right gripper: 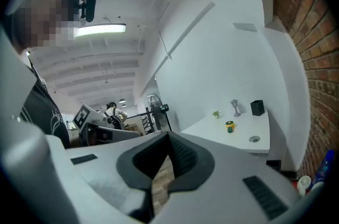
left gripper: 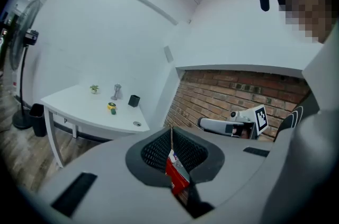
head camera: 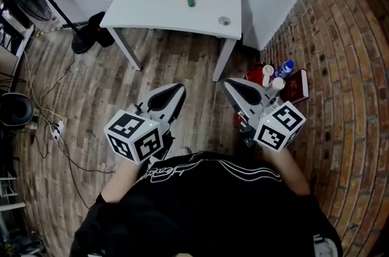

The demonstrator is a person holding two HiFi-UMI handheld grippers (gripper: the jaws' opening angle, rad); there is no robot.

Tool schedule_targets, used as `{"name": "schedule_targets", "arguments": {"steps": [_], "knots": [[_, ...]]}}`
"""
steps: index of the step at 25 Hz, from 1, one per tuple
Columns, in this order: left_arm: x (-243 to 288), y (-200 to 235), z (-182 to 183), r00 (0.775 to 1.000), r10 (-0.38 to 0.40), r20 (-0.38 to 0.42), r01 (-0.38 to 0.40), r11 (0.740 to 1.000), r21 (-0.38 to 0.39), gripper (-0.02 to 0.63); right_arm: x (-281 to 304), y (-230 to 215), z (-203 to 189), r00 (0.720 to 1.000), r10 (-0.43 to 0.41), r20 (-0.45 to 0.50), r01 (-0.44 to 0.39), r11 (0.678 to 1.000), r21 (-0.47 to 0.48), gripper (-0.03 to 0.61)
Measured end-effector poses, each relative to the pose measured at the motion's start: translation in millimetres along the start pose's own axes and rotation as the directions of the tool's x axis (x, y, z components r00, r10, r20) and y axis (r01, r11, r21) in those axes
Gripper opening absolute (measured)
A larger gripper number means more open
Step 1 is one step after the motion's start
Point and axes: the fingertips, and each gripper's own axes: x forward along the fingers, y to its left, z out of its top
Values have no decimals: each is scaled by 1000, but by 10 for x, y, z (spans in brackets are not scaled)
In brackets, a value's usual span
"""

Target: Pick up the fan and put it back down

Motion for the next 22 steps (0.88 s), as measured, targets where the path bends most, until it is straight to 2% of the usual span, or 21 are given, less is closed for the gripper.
{"name": "schedule_targets", "arguments": {"steps": [2,3,11,17,19,22], "knots": [[-43,82,-13,1000,0,0,0,1000,-9,35,72,21,-5,1000,-13,-1,13,1000,-21,2],[-71,127,-14,1000,1,1,-1,1000,-14,35,118,23,-14,1000,-24,-5,24,999,-27,23],[-331,536,60,1000,12,17,-12,1000,-21,35,533,86,-123,993,-109,-50,105,991,-82,280],[-520,798,44,1000,17,14,-16,999,-29,35,769,182,-214,991,-128,-34,126,991,-55,377],[-549,876,50,1000,22,15,-22,1000,-23,35,843,204,-249,991,-133,-36,130,989,-73,417],[-585,1010,68,999,40,22,-39,999,-25,35,921,194,-254,990,-138,-40,133,985,-106,441]]}}
